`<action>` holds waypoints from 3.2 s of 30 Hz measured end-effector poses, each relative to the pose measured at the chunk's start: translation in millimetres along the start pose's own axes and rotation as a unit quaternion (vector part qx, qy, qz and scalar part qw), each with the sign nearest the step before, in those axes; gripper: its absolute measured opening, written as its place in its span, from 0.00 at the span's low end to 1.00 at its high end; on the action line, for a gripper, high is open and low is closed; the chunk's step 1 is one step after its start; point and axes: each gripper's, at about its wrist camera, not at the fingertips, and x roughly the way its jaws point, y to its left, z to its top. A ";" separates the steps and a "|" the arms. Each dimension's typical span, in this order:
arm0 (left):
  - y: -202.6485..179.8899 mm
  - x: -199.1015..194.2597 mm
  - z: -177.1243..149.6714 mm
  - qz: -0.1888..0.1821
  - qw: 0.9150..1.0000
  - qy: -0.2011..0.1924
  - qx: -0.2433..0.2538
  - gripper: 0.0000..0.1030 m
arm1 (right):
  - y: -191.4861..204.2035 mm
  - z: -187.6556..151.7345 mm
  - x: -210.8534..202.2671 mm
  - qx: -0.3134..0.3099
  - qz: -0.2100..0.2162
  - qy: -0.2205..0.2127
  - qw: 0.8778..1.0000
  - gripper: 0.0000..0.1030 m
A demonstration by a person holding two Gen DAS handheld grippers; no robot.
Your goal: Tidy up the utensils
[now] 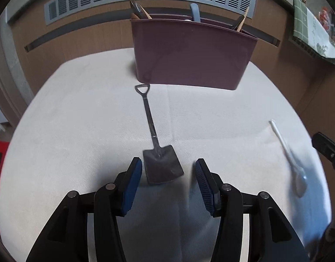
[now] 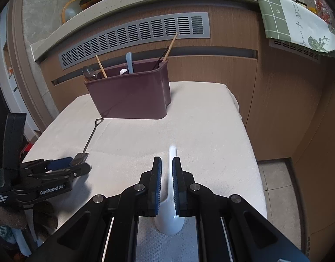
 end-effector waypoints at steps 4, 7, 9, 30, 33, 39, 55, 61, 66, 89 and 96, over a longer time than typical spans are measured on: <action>-1.2 0.8 0.1 0.004 1.000 -0.003 0.004 0.51 | -2.4 -4.0 3.9 0.006 0.000 0.004 1.000 0.09; 4.3 1.6 1.7 -0.003 1.000 -0.001 0.005 0.47 | -3.5 -6.2 9.0 0.004 -0.004 0.011 1.000 0.09; 8.6 0.2 2.0 0.000 1.000 -0.002 0.002 0.38 | -5.8 -8.0 13.9 0.010 0.003 0.025 1.000 0.10; 61.9 -64.9 30.1 -0.014 0.989 -0.142 0.024 0.32 | 12.4 7.6 75.3 -0.055 -0.011 0.114 0.992 0.13; 64.0 -75.7 38.6 -0.016 0.986 -0.161 0.025 0.31 | 13.8 11.7 76.2 -0.056 -0.012 0.116 0.992 0.09; 75.2 -100.3 61.8 -0.036 0.981 -0.190 0.021 0.21 | 25.5 30.6 37.6 -0.057 -0.005 0.043 0.997 0.09; 134.0 -89.0 52.9 -0.025 0.988 -0.129 -0.084 0.07 | 32.1 39.0 17.8 -0.056 -0.001 0.007 0.998 0.09; 184.0 -43.5 5.7 -0.054 0.972 -0.012 -0.228 0.26 | 25.5 32.2 29.3 -0.043 0.012 0.017 0.999 0.09; 189.2 -15.0 1.2 -0.061 0.960 0.006 -0.272 0.33 | 24.7 28.9 36.8 -0.040 0.022 0.027 0.999 0.09; 107.3 52.8 74.3 0.045 0.997 0.013 -0.064 0.46 | 27.9 16.4 65.5 -0.058 -0.010 0.055 0.997 0.09; 102.5 31.7 69.5 0.039 0.998 -0.036 -0.031 0.05 | 27.6 18.3 55.6 -0.061 -0.015 0.043 0.997 0.09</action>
